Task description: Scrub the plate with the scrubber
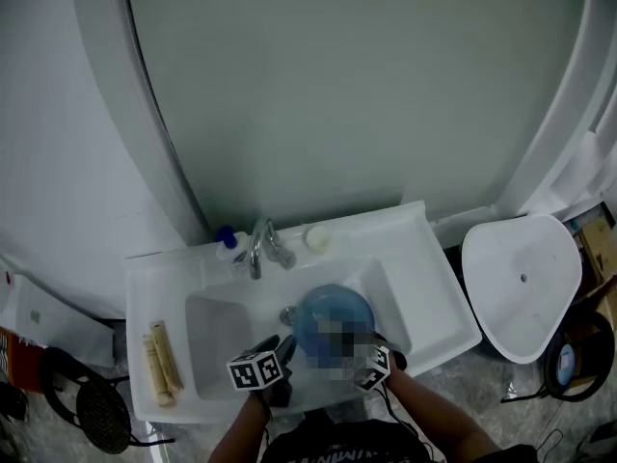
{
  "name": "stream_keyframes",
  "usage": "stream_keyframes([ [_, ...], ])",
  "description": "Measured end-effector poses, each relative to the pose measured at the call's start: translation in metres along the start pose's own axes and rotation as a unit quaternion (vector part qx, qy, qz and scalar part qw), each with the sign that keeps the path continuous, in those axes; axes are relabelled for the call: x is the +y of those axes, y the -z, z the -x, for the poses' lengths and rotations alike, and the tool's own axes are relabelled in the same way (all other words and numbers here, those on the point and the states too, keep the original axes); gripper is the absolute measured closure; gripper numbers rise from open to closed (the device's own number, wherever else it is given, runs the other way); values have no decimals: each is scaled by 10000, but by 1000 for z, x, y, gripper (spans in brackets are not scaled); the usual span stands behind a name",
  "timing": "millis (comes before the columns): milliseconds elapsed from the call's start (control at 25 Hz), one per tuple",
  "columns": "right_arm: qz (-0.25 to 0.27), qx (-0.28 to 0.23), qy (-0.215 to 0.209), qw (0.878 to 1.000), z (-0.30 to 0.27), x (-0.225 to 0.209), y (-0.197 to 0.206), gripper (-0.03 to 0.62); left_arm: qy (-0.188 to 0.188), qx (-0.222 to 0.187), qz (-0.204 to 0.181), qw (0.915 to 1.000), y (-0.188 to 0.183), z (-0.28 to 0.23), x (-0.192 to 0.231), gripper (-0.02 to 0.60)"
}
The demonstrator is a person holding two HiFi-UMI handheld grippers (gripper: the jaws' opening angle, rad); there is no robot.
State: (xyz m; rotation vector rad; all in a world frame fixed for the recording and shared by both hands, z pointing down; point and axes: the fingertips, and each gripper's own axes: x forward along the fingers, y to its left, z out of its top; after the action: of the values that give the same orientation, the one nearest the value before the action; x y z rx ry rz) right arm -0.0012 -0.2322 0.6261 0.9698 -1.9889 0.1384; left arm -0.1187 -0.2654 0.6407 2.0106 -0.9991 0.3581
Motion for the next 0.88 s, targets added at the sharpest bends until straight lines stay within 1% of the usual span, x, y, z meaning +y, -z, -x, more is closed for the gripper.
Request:
stream_keyframes([
  [240, 14, -294, -71, 9995, 20, 4, -1, 523, -42, -185, 21, 9998, 9, 17, -23, 433],
  [440, -59, -598, -26, 9982, 46, 1, 2, 523, -104, -473, 36, 9988, 16, 31, -46, 482],
  [680, -182, -825, -68, 9964, 74, 5, 16, 523, -77, -701, -9, 9975, 29, 49, -81, 492],
  [880, -223, -995, -133, 9947, 98, 16, 29, 523, -125, -893, -58, 9959, 43, 64, -107, 502],
])
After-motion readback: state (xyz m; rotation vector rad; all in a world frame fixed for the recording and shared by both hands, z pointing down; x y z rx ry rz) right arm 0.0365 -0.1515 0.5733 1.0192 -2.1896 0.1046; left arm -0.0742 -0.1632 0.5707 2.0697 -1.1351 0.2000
